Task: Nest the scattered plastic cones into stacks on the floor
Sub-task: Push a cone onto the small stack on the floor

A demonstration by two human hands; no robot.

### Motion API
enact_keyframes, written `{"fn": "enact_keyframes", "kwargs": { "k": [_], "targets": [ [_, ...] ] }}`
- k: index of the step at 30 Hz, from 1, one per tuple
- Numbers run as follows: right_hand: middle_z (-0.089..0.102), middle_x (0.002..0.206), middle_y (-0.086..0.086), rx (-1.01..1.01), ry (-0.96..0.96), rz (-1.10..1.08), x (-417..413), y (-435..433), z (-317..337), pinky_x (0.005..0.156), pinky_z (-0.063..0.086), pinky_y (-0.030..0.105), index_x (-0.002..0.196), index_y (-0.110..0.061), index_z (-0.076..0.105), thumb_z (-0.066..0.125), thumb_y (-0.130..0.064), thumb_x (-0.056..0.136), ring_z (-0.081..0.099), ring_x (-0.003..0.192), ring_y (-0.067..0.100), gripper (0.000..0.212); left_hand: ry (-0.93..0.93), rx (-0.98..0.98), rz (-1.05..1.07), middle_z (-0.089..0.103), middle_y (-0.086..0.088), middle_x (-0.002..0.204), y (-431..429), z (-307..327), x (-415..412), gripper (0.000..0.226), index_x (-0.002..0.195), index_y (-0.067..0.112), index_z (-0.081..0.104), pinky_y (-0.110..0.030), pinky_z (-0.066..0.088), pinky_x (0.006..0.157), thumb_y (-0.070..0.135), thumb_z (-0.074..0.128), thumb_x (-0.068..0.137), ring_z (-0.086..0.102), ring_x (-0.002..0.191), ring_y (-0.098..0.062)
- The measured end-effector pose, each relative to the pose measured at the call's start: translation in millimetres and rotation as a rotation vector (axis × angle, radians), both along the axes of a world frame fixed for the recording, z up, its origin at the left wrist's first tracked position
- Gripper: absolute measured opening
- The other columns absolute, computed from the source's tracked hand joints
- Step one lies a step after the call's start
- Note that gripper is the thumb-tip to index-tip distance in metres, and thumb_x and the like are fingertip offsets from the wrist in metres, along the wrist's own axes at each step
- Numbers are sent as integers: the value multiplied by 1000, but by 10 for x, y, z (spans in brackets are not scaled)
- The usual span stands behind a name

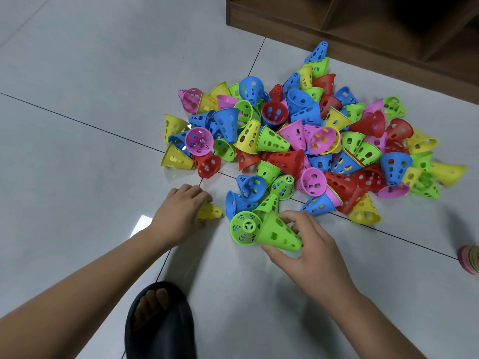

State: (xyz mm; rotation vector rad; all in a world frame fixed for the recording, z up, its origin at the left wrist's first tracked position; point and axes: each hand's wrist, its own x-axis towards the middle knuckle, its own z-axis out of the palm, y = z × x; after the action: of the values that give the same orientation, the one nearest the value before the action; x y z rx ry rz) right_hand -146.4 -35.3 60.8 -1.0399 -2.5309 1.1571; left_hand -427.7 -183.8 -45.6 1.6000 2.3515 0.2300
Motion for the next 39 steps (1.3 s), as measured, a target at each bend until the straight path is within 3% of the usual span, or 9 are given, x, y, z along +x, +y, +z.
{"fn": "enact_keyframes", "kwargs": {
  "k": [3,6,11,15,22,27,33,36,39],
  "targets": [
    [57,110,-17,57,57,44,-121,-48,23,81,54,27,122,-34,64,89,-42,81,63,99,6,49,-118,100,143,62,4,106,-47,87,19,47,117,27,62,-38,49,78,56,69,81,62,94,-27],
    [52,116,-18,33,63,46,-238,-110,-40,81,54,27,125,-33,65,90,-39,80,59,98,0,51,-265,231,319,64,10,107,-63,265,114,40,118,31,57,-33,49,73,46,78,88,63,89,-19],
    [49,121,-19,-7,19,64,-340,-218,-266,83,57,35,127,-35,63,87,-40,83,60,101,4,50,-535,461,439,67,19,119,-21,674,307,40,127,37,55,-27,52,85,47,76,95,66,109,-7],
    [48,122,-20,-25,1,37,-315,-202,-445,85,57,35,130,-37,61,87,-41,82,61,104,3,54,-639,571,385,67,15,125,41,958,575,42,131,41,55,-29,53,95,40,76,94,65,120,-17],
    [47,120,-23,-56,-54,52,-162,-101,-551,85,56,30,135,-41,57,84,-51,78,59,107,2,64,-711,519,282,65,16,132,64,908,858,48,138,35,51,-43,59,95,41,74,97,67,122,-15],
    [46,115,-23,-35,-121,69,-99,-41,-639,84,55,32,127,-37,61,72,-60,77,57,102,0,56,-699,573,222,64,10,139,59,889,943,52,140,45,47,-45,58,100,37,75,97,66,127,-19],
    [50,113,-16,56,-96,-46,-129,32,-745,87,55,38,120,-27,66,73,-17,89,59,103,9,34,-564,352,77,58,27,141,54,662,973,49,143,39,53,-34,50,104,49,72,99,59,124,-4],
    [52,118,-13,67,-74,-131,-205,99,-759,86,55,37,132,-30,64,69,-24,98,59,98,8,35,-530,304,44,61,24,140,35,522,953,51,142,35,54,-32,46,107,46,75,97,60,121,-4],
    [47,127,-12,55,-115,-66,-289,155,-808,96,52,32,147,-35,57,64,-37,102,53,118,10,45,-539,288,27,61,23,140,27,468,929,55,143,34,55,-28,43,109,47,78,95,58,123,-1]
  ]
}}
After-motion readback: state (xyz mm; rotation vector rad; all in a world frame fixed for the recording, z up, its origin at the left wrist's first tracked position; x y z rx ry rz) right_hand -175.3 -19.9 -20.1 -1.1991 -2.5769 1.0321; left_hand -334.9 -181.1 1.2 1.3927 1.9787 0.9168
